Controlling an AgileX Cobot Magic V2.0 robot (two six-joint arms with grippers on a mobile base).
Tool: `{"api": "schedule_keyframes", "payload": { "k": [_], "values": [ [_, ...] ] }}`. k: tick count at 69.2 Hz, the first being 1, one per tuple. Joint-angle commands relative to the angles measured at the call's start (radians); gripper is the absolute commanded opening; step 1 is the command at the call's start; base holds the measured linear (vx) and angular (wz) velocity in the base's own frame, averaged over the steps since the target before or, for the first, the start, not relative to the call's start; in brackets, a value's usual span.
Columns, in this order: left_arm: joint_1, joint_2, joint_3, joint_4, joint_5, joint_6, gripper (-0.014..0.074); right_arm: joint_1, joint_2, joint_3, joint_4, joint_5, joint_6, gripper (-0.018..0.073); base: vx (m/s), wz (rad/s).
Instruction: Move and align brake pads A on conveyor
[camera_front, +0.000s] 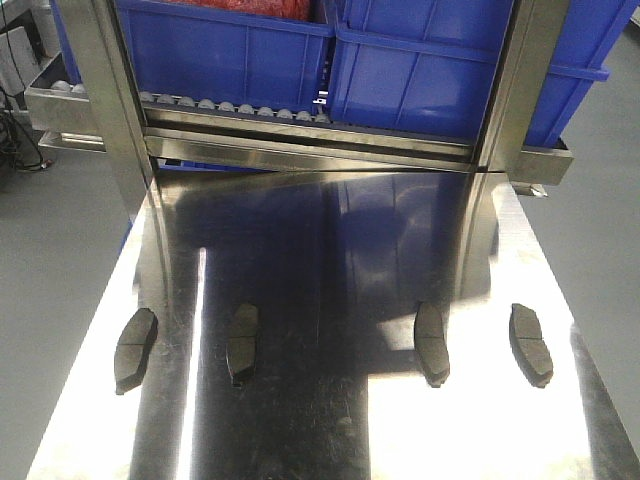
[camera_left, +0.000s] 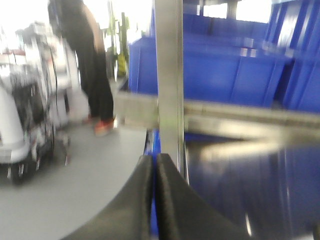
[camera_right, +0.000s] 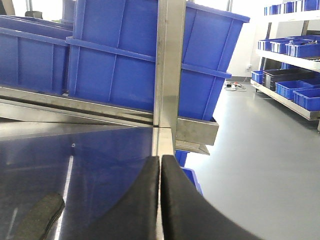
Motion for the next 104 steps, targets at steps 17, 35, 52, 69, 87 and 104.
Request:
{"api": "schedule_keyframes", "payload": {
  "k": [17, 35, 52, 69, 87, 104],
  "values": [
    [-0.006, 0.312, -0.186, -0.04, 0.251, 0.0, -0.0006, 0.001, -0.016, 0.003, -0.006, -0.075, 0.001, -0.001, 0.0, 0.0],
    [-0.006, 0.329, -0.186, -0.072, 0.257, 0.0, -0.0004, 0.001, -0.016, 0.003, -0.006, -0.075, 0.001, -0.001, 0.0, 0.0],
    [-0.007, 0.331, -0.192, -0.073, 0.263, 0.041, 0.0092, 0.001, -0.016, 0.003, -0.006, -0.075, 0.001, -0.001, 0.0, 0.0],
    [-0.007, 0.331, -0.193, -0.089, 0.283, 0.064, 0.0409, 0.001, -0.016, 0.003, -0.006, -0.075, 0.001, -0.001, 0.0, 0.0],
    [-0.024, 0.331, -0.193, -0.114, 0.282, 0.085, 0.0509, 0.001, -0.016, 0.003, -0.006, -0.075, 0.001, -0.001, 0.0, 0.0],
    [-0.169, 0.459, -0.193, -0.116, 0.287, 0.16, 0.0506, 0.001, -0.016, 0.003, -0.006, -0.075, 0.001, -0.001, 0.0, 0.0]
  ]
}}
